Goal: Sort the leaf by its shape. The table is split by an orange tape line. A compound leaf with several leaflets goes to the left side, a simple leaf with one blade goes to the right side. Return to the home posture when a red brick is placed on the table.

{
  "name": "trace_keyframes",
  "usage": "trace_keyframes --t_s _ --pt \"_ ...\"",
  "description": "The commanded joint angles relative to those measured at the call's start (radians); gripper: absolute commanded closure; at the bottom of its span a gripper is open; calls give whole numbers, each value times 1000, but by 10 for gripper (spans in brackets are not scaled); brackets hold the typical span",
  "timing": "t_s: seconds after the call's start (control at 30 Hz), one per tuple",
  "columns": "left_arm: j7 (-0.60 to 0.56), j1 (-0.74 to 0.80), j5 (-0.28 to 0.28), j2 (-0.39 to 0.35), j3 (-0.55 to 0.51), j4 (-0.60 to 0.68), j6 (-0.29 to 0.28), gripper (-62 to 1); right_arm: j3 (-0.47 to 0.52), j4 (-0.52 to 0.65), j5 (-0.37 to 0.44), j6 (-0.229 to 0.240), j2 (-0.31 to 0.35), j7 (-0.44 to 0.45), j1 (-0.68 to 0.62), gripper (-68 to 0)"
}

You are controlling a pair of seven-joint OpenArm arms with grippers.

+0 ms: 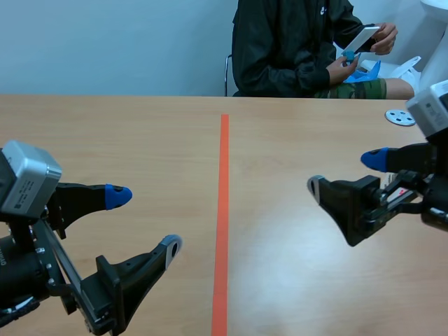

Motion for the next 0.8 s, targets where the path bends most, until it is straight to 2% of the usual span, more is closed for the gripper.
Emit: trace_keyframes --t_s 0.0,0.23,0.33,0.53,0.77 --pt "-13 -3 -10 18 -3 3 6 -617 -16 18 27 0 16 -3 9 -679" --pt "-6 -3 -10 27 -4 3 55 -617 -84 76 87 18 16 -120 3 -679" --pt "-6 -3 -10 27 -4 3 80 -617 -88 77 95 18 16 -119 4 -679" --pt "-6 -3 -10 27 -4 3 81 -617 -88 77 93 18 16 -85 4 -679" --pt "-6 -3 -10 27 -4 3 80 -617 -88 77 77 13 16 -86 4 -679"
